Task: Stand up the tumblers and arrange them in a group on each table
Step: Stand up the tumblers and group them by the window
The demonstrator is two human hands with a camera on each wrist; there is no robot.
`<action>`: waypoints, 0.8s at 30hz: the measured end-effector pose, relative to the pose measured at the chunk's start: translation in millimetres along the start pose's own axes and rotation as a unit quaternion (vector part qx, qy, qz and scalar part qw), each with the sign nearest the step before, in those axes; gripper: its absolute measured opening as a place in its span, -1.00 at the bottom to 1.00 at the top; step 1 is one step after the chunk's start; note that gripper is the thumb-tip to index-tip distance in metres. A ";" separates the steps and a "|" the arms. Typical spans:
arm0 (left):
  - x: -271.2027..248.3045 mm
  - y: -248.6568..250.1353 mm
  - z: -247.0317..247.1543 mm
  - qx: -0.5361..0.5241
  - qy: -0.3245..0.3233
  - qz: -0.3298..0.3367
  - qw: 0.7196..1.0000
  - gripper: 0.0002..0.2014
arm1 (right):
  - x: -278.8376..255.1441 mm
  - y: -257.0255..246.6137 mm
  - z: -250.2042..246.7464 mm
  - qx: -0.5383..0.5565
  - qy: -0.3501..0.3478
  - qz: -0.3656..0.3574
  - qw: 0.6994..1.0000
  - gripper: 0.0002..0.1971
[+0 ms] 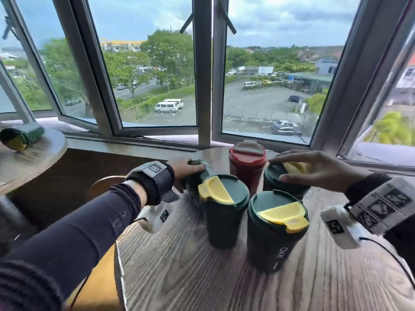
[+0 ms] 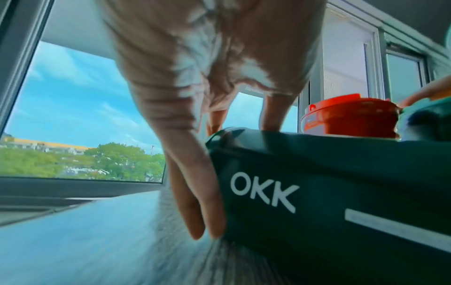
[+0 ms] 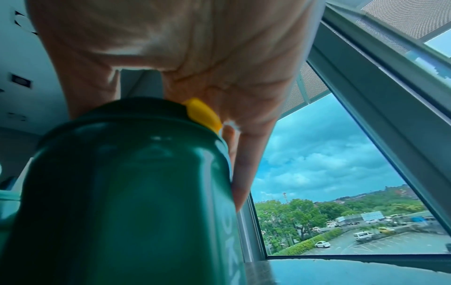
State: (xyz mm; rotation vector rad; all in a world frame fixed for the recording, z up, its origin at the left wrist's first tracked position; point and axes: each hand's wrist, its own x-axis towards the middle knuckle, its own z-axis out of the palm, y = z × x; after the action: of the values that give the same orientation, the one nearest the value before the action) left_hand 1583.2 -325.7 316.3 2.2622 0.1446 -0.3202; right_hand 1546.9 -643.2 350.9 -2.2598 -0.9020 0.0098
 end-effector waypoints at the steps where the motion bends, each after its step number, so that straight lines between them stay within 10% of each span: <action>1: 0.5 -2.2 -1.1 -0.027 0.006 0.002 1.000 -0.47 | -1.0 -0.1 0.9 -0.001 0.006 0.006 1.000 -0.37; 12: -22.7 -0.5 -15.7 0.127 0.264 0.239 0.926 -0.54 | -0.9 0.9 1.2 -0.022 0.023 0.043 0.999 -0.35; 20: -45.7 2.7 -5.4 0.213 0.203 0.314 0.903 -0.43 | 1.9 -2.9 -3.8 -0.004 0.007 0.060 0.998 -0.56; 24: -48.6 2.5 -5.4 0.236 0.182 0.318 0.900 -0.40 | 4.2 -11.7 -6.6 -0.016 -0.011 0.056 0.998 -0.33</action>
State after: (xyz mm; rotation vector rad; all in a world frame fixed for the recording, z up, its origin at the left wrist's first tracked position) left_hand 1538.1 -323.2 335.0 2.6683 -0.5308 0.4700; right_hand 1544.7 -638.6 364.0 -2.3406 -0.7906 0.0709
